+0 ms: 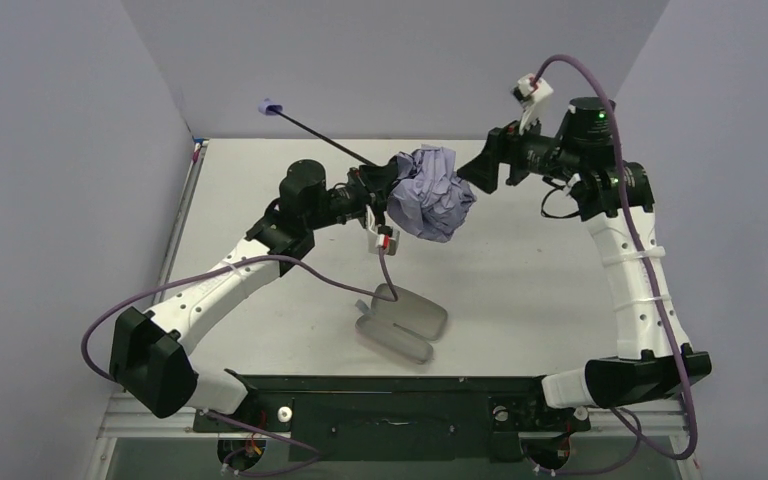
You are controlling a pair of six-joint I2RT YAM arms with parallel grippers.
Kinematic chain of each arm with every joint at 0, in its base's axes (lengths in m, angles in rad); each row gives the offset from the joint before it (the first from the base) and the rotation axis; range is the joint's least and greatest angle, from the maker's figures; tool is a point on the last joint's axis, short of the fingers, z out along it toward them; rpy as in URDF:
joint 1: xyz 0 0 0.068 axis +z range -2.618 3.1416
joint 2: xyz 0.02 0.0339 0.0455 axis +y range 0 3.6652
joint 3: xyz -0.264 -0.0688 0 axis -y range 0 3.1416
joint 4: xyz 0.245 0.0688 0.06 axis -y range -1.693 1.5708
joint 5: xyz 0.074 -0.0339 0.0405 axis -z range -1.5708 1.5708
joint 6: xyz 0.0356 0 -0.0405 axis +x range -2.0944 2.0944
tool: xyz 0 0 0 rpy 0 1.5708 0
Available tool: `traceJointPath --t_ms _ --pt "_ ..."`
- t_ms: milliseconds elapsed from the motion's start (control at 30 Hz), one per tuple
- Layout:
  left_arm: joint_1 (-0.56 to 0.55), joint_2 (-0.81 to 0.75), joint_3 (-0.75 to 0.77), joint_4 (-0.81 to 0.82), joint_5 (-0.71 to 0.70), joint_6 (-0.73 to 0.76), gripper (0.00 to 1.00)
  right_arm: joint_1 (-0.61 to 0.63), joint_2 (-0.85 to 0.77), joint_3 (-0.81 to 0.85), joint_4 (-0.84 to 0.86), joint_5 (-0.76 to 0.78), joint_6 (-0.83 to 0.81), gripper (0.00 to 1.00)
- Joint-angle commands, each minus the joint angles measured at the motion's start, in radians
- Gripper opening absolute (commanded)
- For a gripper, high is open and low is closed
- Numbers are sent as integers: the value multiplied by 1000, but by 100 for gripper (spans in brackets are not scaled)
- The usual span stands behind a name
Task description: Open the umbrella
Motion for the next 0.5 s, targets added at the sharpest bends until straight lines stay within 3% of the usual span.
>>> traceJointPath --t_ms 0,467 --pt "-14 -12 14 171 -12 152 0 124 -8 9 -131 20 -143 79" --pt "-59 10 15 271 -24 150 0 329 133 14 -292 180 -294 86"
